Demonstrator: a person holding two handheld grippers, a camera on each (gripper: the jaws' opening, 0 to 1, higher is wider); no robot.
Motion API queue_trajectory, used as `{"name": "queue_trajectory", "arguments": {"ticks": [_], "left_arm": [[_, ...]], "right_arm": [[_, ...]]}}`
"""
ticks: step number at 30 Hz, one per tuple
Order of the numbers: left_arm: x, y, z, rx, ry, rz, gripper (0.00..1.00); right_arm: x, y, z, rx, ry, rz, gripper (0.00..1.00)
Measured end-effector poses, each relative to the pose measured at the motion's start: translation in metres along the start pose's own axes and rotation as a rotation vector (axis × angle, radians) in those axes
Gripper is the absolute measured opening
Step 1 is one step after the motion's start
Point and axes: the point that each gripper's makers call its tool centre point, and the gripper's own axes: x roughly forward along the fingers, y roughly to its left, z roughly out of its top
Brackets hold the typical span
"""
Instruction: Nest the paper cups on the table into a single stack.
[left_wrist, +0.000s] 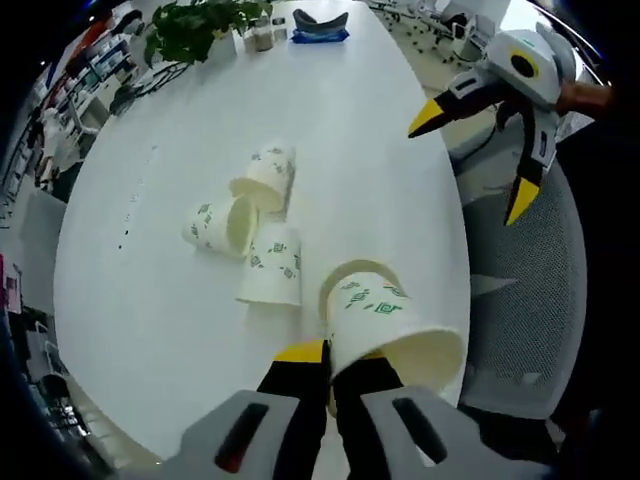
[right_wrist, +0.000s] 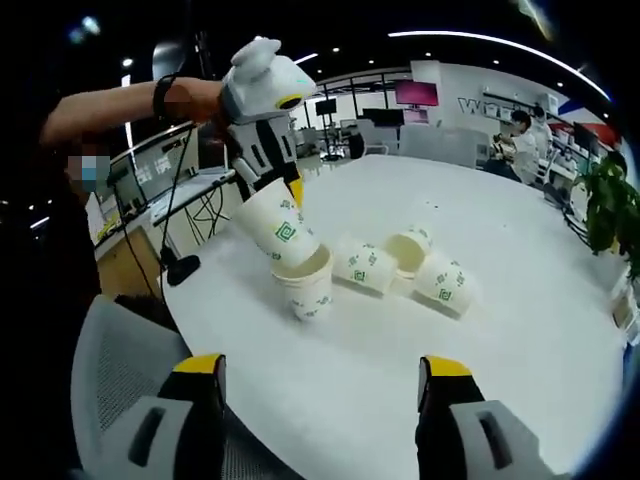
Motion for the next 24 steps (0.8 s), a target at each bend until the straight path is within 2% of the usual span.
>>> {"name": "queue_trajectory", "arguments": {"ticks": [6,9,11,15,24], "left_arm": [[0.009,-0.001,0.003,0.021,0.022,-0.015,0.0],[0.014,0.004,0.003,0.033,0.036,-0.015,0.0],[0.011,-0.003,0.005,0.037,0.042,-0.013,0.0],[0.017,0.009,-0.001,0.034,0.056,-0.021,0.0],[0.019,0.002,-0.002,0.029,0.067,-0.023,0.0]], "right_arm": [[0.0,-0.005,-0.001,0.003,-0.003,-0.007,0.79],[-0.002,-0.003,0.0,0.003,-0.002,-0.006,0.79],[-0.001,-0.003,0.0,0.002,0.0,-0.005,0.79],[0.0,-0.003,0.0,0.002,-0.001,-0.002,0.79],[0.003,-0.003,0.0,0.003,0.003,0.005,0.79]]}}
